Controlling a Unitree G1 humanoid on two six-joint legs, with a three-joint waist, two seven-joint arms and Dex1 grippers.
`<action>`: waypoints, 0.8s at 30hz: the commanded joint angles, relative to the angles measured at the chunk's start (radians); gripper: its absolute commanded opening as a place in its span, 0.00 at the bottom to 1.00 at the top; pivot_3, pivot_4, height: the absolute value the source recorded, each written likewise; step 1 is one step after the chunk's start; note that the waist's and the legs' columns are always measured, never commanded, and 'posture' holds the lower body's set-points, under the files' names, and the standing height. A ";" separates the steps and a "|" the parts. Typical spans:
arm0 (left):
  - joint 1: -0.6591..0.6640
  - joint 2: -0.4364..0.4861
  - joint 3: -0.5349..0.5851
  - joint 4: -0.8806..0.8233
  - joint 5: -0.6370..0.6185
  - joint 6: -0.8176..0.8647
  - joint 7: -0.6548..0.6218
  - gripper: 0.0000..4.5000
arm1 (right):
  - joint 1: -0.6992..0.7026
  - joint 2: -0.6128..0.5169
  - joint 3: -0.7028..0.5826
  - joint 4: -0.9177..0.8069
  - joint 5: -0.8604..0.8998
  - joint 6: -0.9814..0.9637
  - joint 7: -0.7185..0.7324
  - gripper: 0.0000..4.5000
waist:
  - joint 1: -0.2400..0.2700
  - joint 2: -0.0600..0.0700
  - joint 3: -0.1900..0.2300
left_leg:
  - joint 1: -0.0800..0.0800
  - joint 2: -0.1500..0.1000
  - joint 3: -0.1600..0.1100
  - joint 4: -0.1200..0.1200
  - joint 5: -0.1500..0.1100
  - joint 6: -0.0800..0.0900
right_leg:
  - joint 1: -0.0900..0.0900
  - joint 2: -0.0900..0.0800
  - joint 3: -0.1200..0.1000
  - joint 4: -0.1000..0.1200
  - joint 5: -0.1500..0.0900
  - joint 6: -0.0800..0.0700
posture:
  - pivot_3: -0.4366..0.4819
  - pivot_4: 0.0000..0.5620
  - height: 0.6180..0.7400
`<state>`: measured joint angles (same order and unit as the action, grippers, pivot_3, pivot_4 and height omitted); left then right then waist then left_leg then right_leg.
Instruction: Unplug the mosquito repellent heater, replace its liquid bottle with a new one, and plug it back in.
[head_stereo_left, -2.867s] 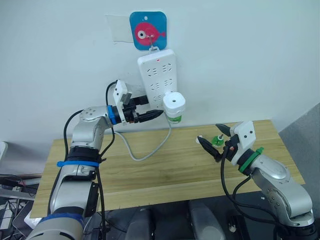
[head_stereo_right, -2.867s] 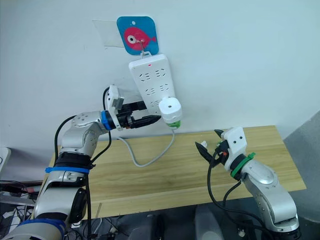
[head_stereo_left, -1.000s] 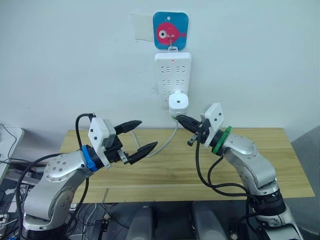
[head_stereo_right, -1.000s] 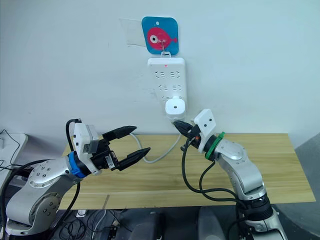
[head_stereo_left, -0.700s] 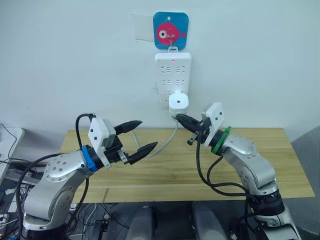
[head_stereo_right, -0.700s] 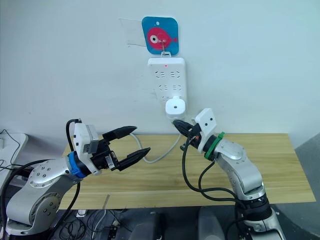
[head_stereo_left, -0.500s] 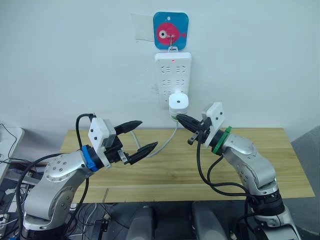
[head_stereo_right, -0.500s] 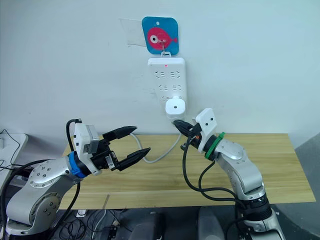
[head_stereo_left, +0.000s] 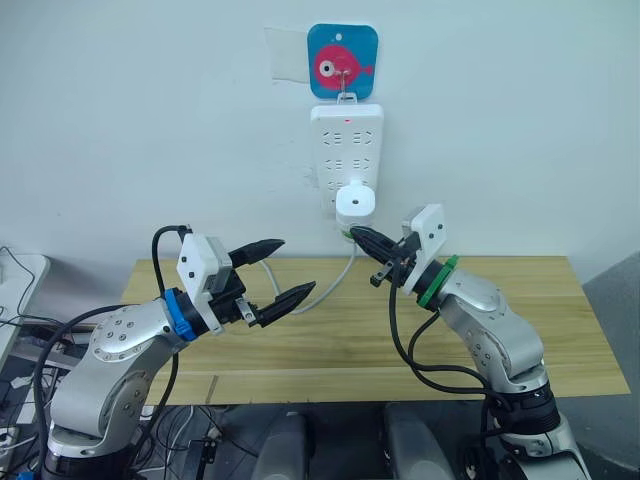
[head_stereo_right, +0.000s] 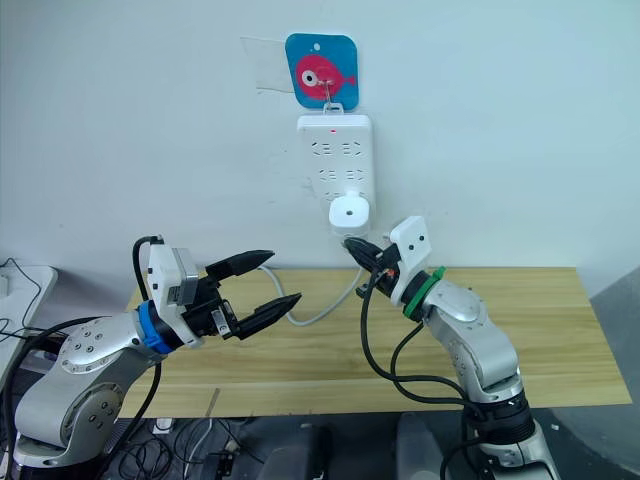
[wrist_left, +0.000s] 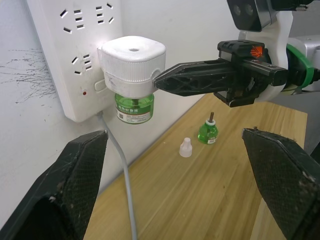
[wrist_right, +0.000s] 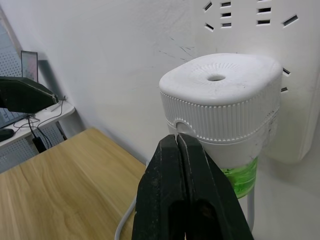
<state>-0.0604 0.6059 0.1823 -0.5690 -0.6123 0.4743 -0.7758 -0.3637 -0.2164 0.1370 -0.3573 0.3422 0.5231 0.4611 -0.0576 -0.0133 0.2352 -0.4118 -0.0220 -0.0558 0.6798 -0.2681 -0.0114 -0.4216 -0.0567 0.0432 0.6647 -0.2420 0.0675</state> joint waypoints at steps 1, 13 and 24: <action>-0.005 0.002 -0.004 -0.013 -0.009 -0.018 -0.001 1.00 | -0.019 0.000 -0.082 -0.026 -0.011 -0.023 -0.065 0.01 | 0.000 0.000 0.000 | 0.000 0.000 0.000 0.000 0.000 0.000 | 0.000 0.000 0.000 0.000 0.000 0.000 | 0.41 0.35 1.00; -0.002 0.037 0.034 0.024 -0.003 -0.010 -0.008 1.00 | 0.020 -0.121 -0.045 -0.094 0.093 0.017 0.128 0.01 | 0.001 0.000 0.000 | 0.002 0.000 0.000 -0.001 0.000 0.000 | 0.001 0.000 0.000 -0.001 0.000 0.000 | 0.42 0.35 1.00; -0.001 0.186 0.099 0.138 0.038 0.040 -0.016 1.00 | 0.108 -0.403 -0.238 -0.124 0.260 0.030 0.363 0.45 | 0.007 0.000 -0.001 | 0.001 0.000 0.000 -0.001 0.000 0.000 | 0.002 0.000 0.000 -0.002 0.000 0.000 | 0.42 0.28 1.00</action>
<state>-0.0525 0.7755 0.2441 -0.4438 -0.5842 0.5251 -0.7799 -0.2496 -0.6086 -0.0459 -0.4487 0.5539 0.5522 0.8072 -0.0502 -0.0137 0.2345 -0.4104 -0.0216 -0.0550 0.6785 -0.2681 -0.0114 -0.4200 -0.0562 0.0431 0.6633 -0.2421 0.0674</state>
